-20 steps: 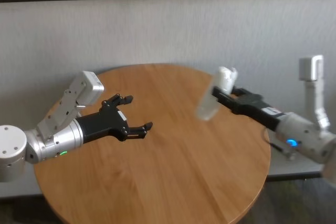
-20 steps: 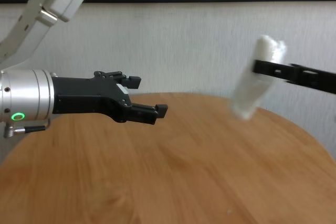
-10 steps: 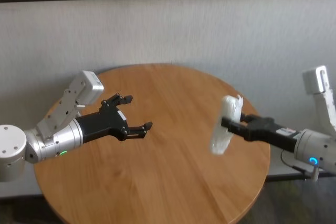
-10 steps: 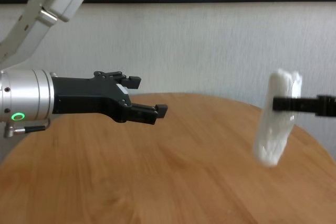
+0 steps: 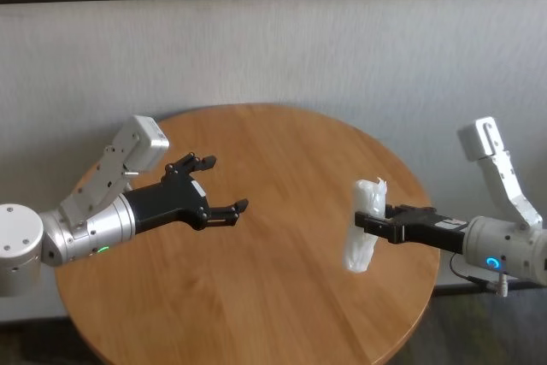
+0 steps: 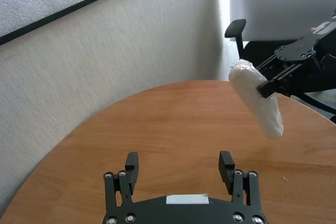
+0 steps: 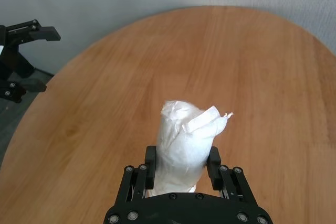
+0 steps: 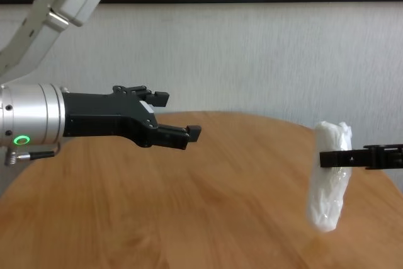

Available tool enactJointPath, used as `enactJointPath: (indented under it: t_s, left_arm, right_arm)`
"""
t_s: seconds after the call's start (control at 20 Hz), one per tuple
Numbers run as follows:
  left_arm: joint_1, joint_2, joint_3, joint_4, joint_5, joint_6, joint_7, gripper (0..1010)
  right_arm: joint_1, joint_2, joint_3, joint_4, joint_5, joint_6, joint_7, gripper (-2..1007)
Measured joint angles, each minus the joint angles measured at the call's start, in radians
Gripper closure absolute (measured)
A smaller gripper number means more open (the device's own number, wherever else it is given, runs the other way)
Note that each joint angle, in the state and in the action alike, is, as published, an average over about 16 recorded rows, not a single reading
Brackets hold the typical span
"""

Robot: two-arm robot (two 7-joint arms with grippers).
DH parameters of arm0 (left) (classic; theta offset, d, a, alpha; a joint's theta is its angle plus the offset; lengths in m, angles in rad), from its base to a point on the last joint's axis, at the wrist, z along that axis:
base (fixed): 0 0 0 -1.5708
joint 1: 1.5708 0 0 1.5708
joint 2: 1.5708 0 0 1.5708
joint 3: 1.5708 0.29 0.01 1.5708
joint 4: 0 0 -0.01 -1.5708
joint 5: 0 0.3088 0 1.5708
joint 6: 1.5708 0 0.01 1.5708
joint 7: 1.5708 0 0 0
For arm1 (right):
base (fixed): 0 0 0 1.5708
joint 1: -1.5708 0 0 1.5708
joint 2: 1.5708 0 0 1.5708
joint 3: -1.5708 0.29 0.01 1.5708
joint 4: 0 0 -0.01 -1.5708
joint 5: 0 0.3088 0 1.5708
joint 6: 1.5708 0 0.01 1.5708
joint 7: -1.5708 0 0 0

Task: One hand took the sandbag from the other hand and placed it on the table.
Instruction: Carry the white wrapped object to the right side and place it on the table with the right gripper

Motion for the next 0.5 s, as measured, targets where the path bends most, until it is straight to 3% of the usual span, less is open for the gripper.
enactJointPath:
  t_s: [0.5]
  left_arm:
    - [0.000, 0.000, 0.000, 0.000, 0.000, 0.000, 0.000, 7]
  right_arm:
    - [0.085, -0.048, -0.056, 0.080, -0.079, 0.032, 0.004, 431]
